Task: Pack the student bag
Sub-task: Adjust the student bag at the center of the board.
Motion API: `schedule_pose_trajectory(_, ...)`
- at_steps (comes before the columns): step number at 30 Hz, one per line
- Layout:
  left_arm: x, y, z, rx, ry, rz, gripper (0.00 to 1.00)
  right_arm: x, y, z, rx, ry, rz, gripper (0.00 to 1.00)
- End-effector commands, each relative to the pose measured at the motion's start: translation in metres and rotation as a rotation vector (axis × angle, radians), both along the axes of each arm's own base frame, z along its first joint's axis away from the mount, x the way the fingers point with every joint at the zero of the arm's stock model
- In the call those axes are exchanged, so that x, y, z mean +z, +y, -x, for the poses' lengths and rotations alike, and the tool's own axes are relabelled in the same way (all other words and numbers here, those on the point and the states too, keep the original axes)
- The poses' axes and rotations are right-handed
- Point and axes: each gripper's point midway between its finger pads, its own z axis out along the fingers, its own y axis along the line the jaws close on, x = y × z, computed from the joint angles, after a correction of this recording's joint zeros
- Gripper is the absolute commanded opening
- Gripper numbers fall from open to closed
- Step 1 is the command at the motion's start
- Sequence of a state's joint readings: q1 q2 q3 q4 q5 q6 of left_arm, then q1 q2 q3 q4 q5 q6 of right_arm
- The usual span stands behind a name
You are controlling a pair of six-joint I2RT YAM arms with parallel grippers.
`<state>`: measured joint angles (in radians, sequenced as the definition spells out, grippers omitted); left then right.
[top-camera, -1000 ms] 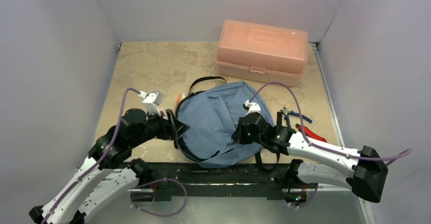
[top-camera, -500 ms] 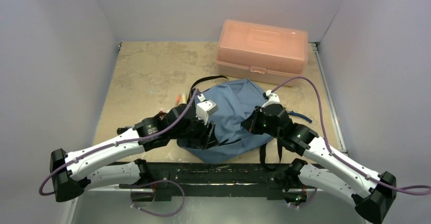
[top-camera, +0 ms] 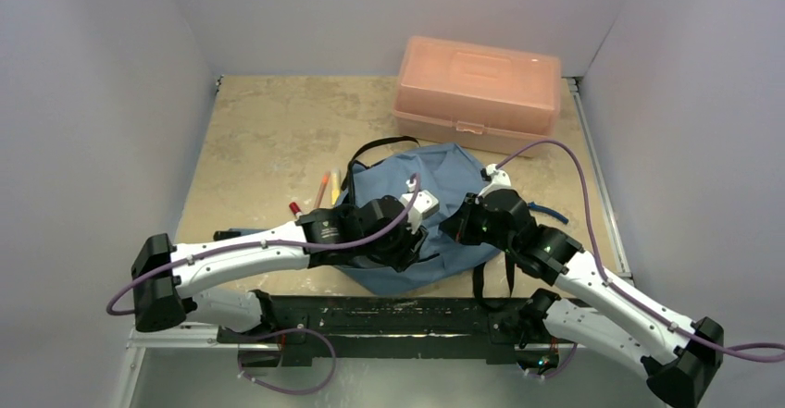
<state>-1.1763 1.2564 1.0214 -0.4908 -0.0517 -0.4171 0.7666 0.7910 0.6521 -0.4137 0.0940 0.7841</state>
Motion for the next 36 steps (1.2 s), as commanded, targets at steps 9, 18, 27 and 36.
schedule_pose_trajectory(9,-0.009,-0.024,-0.009,-0.004,-0.134,-0.146,0.44,0.042,0.004,-0.009,-0.016,-0.103,-0.093,0.0)
schedule_pose_trajectory(18,-0.031,-0.018,-0.007,0.009,-0.126,-0.209,0.34,0.041,0.004,-0.008,-0.012,-0.1,-0.098,0.0)
schedule_pose_trajectory(27,-0.025,0.01,-0.007,0.072,-0.142,-0.206,0.0,0.033,-0.012,-0.013,-0.083,-0.096,-0.035,0.0)
schedule_pose_trajectory(36,0.046,0.031,-0.004,0.243,-0.136,0.208,0.0,0.025,-0.073,-0.036,-0.279,-0.101,0.246,0.0)
